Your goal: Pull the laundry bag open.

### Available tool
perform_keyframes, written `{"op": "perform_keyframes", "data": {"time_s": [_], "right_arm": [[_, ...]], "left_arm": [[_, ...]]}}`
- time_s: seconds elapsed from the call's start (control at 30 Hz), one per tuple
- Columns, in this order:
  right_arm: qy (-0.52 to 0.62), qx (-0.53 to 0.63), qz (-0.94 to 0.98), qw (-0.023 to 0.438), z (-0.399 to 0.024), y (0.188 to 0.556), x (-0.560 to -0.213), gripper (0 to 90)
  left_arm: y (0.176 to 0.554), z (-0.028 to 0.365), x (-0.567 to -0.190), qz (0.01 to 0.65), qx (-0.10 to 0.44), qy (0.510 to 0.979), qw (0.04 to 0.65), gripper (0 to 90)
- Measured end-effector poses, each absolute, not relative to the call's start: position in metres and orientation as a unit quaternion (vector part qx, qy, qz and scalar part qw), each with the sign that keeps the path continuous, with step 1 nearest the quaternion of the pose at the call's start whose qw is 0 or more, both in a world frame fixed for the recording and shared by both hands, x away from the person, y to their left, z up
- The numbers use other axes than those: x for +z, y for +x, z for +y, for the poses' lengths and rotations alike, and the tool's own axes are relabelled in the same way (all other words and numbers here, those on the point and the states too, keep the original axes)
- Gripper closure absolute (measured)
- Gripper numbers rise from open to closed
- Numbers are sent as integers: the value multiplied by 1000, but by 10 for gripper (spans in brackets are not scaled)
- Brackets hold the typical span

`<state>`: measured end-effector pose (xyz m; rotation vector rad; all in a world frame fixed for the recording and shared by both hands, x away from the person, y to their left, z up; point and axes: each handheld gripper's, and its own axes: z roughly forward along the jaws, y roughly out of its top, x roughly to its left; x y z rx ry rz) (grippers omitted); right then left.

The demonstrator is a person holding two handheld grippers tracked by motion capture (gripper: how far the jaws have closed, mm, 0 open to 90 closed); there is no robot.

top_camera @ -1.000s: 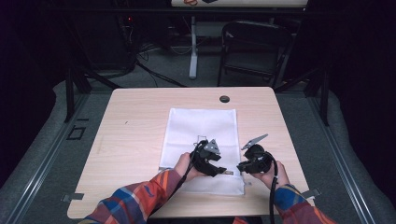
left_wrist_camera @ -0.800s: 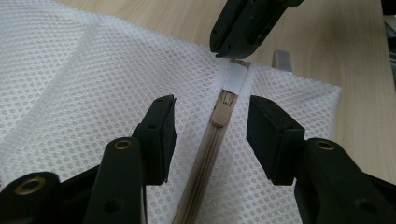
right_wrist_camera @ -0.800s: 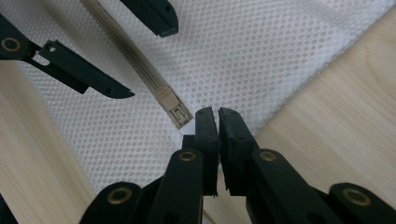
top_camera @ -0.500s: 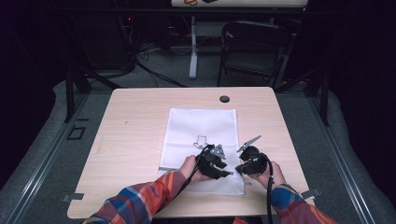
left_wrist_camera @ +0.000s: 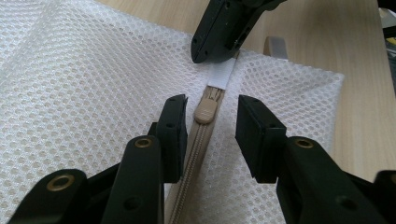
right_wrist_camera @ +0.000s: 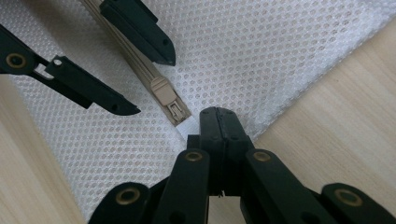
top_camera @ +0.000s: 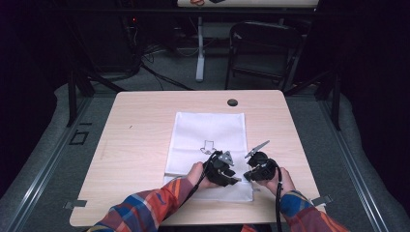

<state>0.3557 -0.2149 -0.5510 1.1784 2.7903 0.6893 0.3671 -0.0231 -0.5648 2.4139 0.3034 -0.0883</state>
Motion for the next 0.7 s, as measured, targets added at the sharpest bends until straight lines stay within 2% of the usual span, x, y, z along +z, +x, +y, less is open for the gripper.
{"op": "perform_keyframes", "data": {"time_s": [0.17, 0.47, 0.7], "right_arm": [[389, 236, 890, 14, -213, 354, -553, 900], [377, 226, 898, 27, -214, 353, -547, 900], [382, 229, 895, 2, -210, 352, -553, 900]], "left_arm": [[367, -26, -568, 116, -31, 930, 347, 638], [365, -27, -568, 115, -6, 934, 337, 785], [363, -30, -565, 101, 0, 937, 334, 802]]}}
